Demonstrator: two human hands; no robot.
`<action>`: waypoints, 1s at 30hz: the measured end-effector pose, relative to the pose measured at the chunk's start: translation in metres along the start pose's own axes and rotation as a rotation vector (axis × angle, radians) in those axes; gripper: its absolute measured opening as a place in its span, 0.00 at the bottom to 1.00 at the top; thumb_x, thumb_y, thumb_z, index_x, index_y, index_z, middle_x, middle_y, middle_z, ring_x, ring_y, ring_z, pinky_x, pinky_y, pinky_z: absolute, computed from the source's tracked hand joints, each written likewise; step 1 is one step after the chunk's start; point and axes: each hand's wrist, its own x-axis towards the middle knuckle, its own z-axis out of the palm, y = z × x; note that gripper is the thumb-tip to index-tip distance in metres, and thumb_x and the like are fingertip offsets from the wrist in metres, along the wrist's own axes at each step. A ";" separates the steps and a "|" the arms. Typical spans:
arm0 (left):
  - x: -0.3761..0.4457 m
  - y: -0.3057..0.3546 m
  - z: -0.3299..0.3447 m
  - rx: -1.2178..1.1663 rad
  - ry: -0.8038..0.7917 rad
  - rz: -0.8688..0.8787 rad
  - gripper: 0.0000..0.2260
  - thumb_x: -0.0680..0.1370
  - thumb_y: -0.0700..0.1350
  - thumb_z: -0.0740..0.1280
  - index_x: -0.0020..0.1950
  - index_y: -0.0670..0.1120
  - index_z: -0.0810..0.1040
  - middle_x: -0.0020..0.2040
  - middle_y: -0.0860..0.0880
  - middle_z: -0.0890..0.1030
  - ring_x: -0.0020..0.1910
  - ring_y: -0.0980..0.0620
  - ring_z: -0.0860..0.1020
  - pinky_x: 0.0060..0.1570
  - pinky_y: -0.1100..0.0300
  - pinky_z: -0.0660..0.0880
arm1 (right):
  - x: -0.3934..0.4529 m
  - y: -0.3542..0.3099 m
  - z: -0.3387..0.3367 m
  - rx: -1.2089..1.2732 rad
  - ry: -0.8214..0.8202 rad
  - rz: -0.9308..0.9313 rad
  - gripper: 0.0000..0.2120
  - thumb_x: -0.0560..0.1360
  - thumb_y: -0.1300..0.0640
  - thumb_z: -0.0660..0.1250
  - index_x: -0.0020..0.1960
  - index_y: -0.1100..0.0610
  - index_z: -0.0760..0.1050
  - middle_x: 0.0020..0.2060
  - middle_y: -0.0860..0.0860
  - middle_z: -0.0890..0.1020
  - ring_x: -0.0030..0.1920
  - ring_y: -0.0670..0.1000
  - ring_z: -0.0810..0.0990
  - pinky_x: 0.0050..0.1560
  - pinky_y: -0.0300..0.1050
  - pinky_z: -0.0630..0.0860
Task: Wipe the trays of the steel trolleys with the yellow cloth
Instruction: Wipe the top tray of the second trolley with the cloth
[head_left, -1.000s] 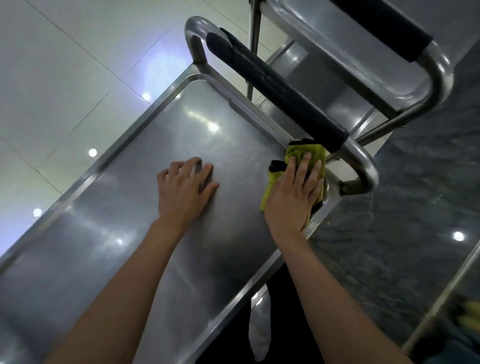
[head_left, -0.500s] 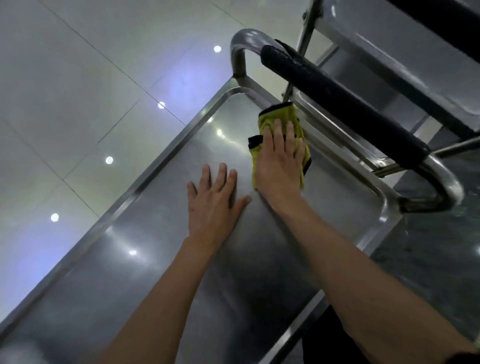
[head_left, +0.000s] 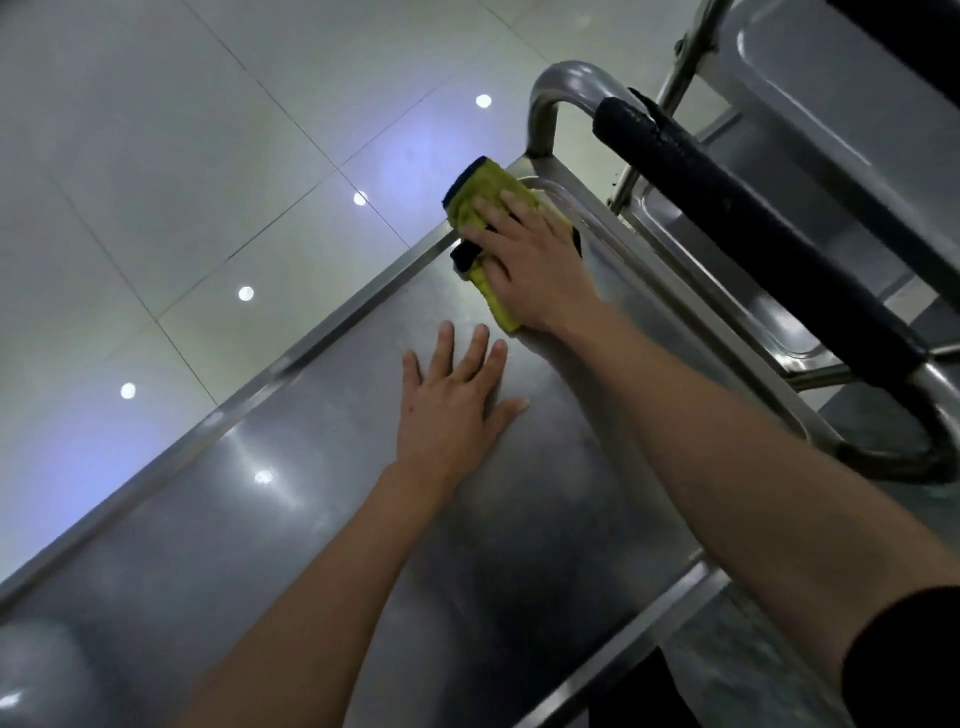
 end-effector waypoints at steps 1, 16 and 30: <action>0.000 0.001 0.000 -0.001 0.005 0.006 0.34 0.80 0.71 0.45 0.82 0.55 0.53 0.82 0.51 0.52 0.81 0.43 0.43 0.76 0.33 0.48 | -0.013 0.002 0.000 0.005 0.019 0.047 0.22 0.81 0.51 0.54 0.74 0.44 0.68 0.77 0.45 0.65 0.79 0.51 0.56 0.77 0.55 0.52; -0.057 0.038 -0.016 -0.078 0.051 -0.075 0.22 0.83 0.57 0.55 0.75 0.50 0.66 0.78 0.46 0.63 0.79 0.42 0.55 0.73 0.37 0.59 | -0.231 -0.012 0.013 0.019 -0.004 0.268 0.28 0.80 0.43 0.55 0.77 0.52 0.65 0.78 0.51 0.65 0.79 0.52 0.57 0.78 0.57 0.56; -0.242 0.088 0.023 -0.334 0.057 -0.469 0.17 0.83 0.53 0.60 0.69 0.49 0.76 0.73 0.48 0.72 0.74 0.45 0.65 0.65 0.46 0.68 | -0.293 -0.048 -0.003 -0.074 -0.181 0.191 0.22 0.81 0.43 0.60 0.74 0.45 0.65 0.78 0.49 0.62 0.75 0.66 0.56 0.66 0.68 0.63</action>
